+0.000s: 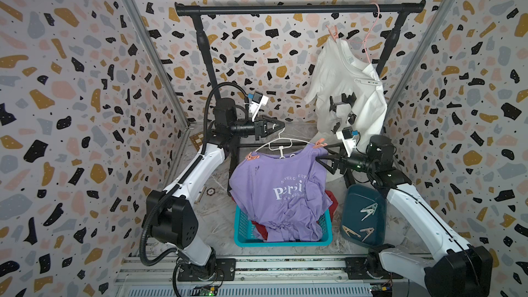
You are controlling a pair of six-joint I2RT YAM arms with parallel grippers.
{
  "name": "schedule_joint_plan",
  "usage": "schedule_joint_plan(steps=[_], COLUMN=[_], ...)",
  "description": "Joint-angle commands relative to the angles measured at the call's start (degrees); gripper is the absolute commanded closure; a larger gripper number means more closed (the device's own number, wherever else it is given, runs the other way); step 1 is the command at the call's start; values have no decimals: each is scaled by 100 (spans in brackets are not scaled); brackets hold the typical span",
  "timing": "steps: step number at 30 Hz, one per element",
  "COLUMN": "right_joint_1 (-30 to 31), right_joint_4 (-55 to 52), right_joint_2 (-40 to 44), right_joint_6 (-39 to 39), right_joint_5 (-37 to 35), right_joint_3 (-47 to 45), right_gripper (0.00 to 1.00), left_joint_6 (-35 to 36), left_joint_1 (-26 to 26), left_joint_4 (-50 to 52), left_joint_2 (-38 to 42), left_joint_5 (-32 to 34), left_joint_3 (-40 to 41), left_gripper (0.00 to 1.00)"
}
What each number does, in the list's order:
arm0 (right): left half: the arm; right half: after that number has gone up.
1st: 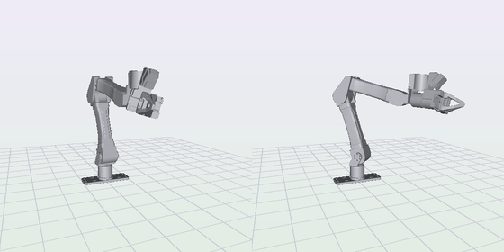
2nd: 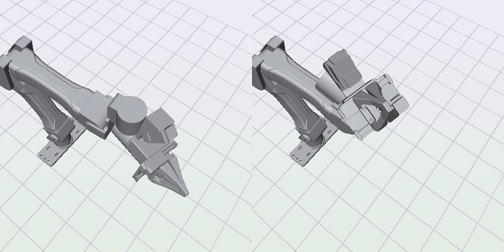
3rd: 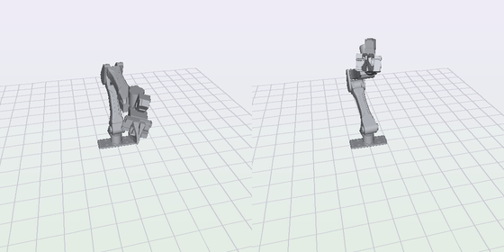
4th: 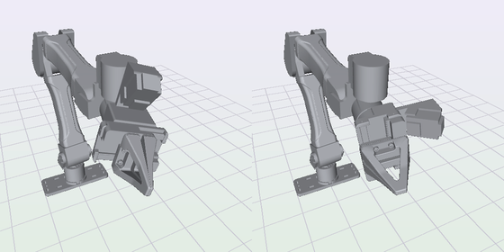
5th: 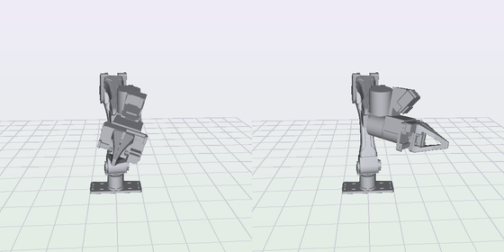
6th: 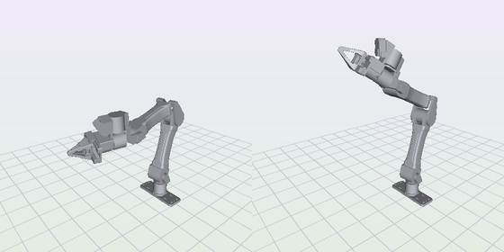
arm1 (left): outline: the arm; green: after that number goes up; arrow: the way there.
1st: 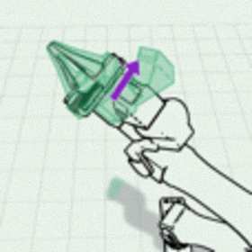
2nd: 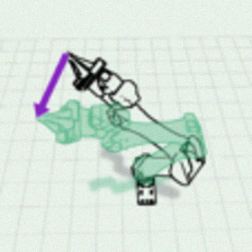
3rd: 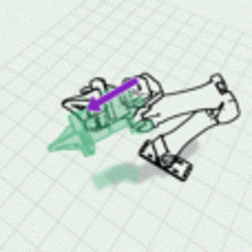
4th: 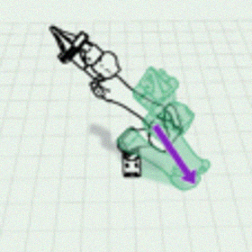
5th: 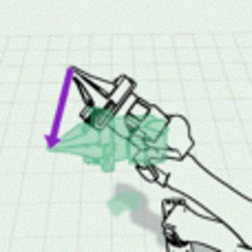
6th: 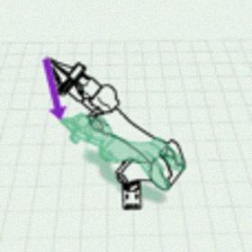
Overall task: Use clothespins to secure the t-shirt on both sides of the hanger
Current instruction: Hang the hanger on the clothesline.
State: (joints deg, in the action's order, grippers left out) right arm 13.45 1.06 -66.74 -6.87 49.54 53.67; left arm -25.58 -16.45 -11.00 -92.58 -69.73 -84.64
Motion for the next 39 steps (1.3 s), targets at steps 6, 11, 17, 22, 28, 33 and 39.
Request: schedule_joint_plan(steps=[6,11,17,22,28,33,39], right_joint_1=[-25,-18,41,78,147,223,341], right_joint_4=[642,633,683,680,602,518,394], right_joint_2=[-215,-558,-637,-639,-688,-787,-847], right_joint_6=[386,409,382,351,332,357,411], right_joint_5=[493,854,1184,1178,1139,1099,974], right_joint_3=[154,439,389,403,447,547,675], right_gripper=[19,29,36,42,54,64,75], left_joint_6=[-43,-81,-288,-302,-357,-377,-316], left_joint_1=[33,28,34,28,28,29,28], left_joint_4=[-542,-501,-655,-652,-740,-798,-764], left_joint_2=[-33,-68,-125,-126,-181,-242,-261], left_joint_5=[-180,-292,-392,-403,-426,-468,-506], left_joint_3=[-251,-358,-345,-340,-355,-342,-342], left_gripper=[100,100,100,100,100,100,100])
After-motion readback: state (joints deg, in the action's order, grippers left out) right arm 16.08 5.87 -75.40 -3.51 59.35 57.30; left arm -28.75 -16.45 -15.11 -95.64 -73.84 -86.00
